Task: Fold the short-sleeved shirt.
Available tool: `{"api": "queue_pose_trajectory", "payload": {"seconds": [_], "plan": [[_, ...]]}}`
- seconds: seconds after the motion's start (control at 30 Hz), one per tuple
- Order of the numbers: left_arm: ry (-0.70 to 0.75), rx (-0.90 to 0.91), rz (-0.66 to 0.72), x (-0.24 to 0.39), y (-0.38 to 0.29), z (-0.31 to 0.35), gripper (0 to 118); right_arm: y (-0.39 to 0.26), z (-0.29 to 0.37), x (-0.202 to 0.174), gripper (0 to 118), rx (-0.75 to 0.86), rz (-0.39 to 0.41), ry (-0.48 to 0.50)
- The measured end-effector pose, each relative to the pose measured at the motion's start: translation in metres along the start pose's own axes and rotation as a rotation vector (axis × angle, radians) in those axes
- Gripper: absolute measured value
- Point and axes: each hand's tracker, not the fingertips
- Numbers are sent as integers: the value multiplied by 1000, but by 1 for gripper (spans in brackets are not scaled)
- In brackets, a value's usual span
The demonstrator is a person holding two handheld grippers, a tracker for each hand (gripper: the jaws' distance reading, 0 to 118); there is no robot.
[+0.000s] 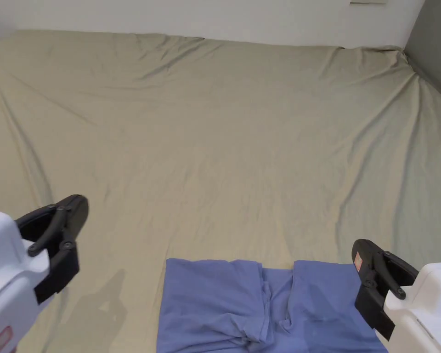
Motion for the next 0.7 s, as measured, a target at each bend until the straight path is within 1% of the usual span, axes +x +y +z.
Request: {"api": "queue_pose_trajectory", "payload": {"seconds": [0.2, 0.47, 0.5, 0.53, 0.57, 0.6, 0.63, 0.67, 0.7], "plan": [[29, -39, 59, -12, -19, 2, 0, 0, 0, -1, 0, -11, 0, 1], [-20, -63, 111, -8, -19, -12, 0, 0, 4, -4, 0, -19, 11, -6], [-37, -73, 131, -9, -19, -16, 1, 0, 4, -4, 0, -19, 13, -6], [-68, -86, 179, -10, -19, -20, 3, 0, 4, -4, 0, -21, 13, -6], [-97, -111, 220, -13, -19, -27, 6, 0, 4, -4, 0, -23, 13, -4], [-147, -173, 276, -16, -20, -36, 11, 0, 3, -3, 0, -23, 14, -2], [-230, -235, 365, -21, -23, -48, 33, 0, 3, -4, 0, -25, 13, 0], [-323, -299, 456, -27, -29, -61, 74, 0, 3, -4, 0, -26, 11, 4], [-459, -397, 589, -34, -37, -76, 96, 0, 3, -4, 0, -27, 6, 10]]}}
